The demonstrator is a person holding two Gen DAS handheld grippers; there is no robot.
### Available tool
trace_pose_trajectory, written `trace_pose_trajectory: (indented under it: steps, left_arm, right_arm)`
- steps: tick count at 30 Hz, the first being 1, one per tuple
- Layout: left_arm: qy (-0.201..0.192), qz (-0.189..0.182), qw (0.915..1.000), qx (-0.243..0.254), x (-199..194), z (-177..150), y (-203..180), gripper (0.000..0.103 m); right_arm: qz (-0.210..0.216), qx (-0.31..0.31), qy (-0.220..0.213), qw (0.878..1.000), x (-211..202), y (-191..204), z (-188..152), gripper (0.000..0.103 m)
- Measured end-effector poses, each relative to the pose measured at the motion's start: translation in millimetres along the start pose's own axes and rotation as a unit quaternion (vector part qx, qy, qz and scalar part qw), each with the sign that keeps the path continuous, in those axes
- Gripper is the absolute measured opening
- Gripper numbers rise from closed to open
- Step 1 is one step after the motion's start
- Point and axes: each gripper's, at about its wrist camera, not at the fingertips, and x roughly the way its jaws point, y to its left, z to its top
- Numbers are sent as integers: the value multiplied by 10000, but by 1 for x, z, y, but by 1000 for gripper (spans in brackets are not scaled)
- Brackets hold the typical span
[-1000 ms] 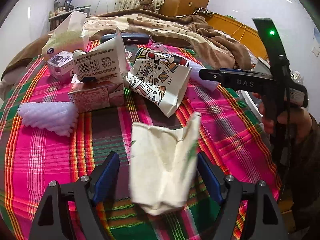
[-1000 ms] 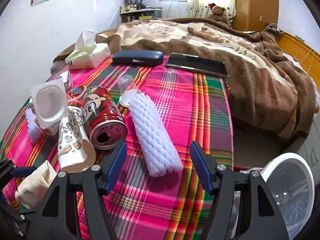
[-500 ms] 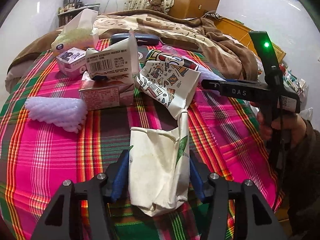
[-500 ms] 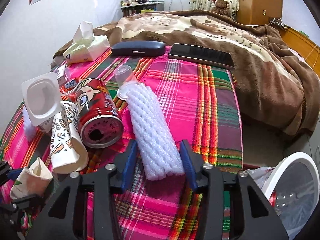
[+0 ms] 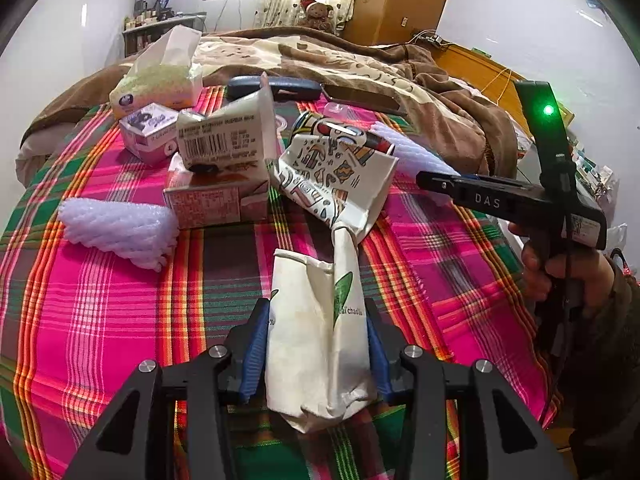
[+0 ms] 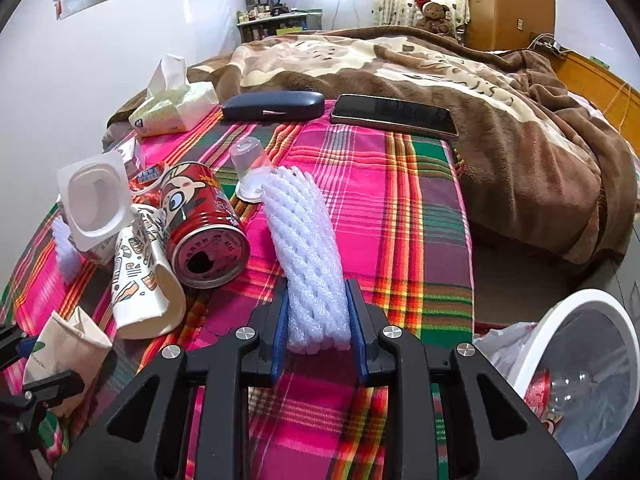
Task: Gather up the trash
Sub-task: 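Carry the foam net and paper bag over the wastebasket and release both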
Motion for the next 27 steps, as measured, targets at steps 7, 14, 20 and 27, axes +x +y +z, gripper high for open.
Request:
trace_pose_trajectory:
  steps: [7, 14, 20, 27]
  left_arm:
    - [-167, 37, 9998, 125, -11, 8, -12, 45]
    - [-346, 28, 9990, 286, -22, 17, -31, 45]
    - [-470, -41, 9976, 503, -27, 24, -55, 45]
    - [-603, -251, 9949, 764, -30, 34, -87, 45]
  right_arm:
    - [38, 151, -171, 9997, -16, -4, -6, 27]
    - [-2, 307, -419, 9986, -42, -13, -12, 27]
    - [-91, 488, -666, 9965, -69, -27, -22, 27]
    - [-302, 755, -897, 9926, -94, -45, -33, 27]
